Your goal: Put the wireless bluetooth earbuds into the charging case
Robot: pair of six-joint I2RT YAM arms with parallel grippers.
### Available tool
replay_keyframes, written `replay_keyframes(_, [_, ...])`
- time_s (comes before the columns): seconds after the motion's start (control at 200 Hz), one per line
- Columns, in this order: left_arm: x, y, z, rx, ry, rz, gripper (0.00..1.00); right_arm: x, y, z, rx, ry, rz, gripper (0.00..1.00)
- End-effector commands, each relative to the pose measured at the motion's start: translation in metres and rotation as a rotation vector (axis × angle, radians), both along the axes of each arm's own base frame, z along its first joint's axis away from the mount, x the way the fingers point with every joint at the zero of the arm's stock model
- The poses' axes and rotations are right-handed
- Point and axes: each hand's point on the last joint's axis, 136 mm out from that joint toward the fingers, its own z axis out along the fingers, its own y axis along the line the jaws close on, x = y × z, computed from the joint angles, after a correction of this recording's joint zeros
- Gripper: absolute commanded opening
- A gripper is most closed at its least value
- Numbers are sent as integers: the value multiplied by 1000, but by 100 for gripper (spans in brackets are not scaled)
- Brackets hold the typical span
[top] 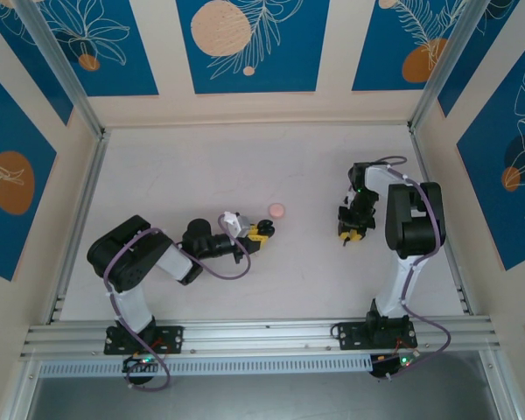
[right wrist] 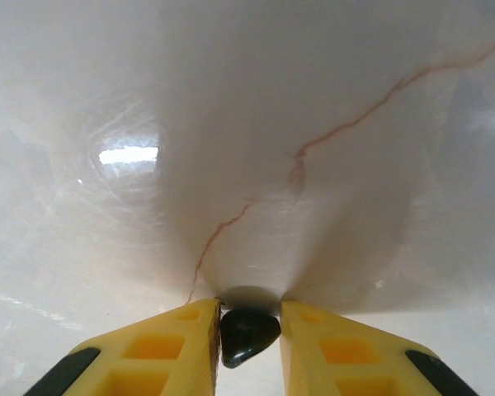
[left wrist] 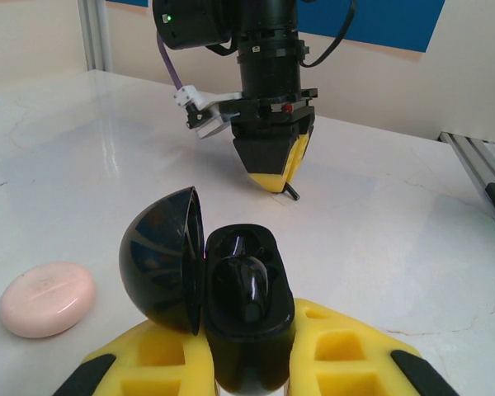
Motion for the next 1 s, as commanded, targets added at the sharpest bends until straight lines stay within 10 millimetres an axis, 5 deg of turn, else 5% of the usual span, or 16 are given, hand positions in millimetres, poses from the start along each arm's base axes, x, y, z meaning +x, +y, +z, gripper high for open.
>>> replay_keyframes(0.0, [-8,-2,12,-22,-42,-18,7,4,9,12,38,-82,-24,25])
replay_keyframes(0.24, [-16,-5,4,4,-42,-38,7,1,40,30,115,-228,-24,24])
replay_keyframes(0.63, [-20,-11,-29,55,-10,-55,6,4,128,71,254,-498,66,24])
replay_keyframes(0.995, [-18,-14,-30,55,-13,-59,6,-5,185,112,308,-700,207,24])
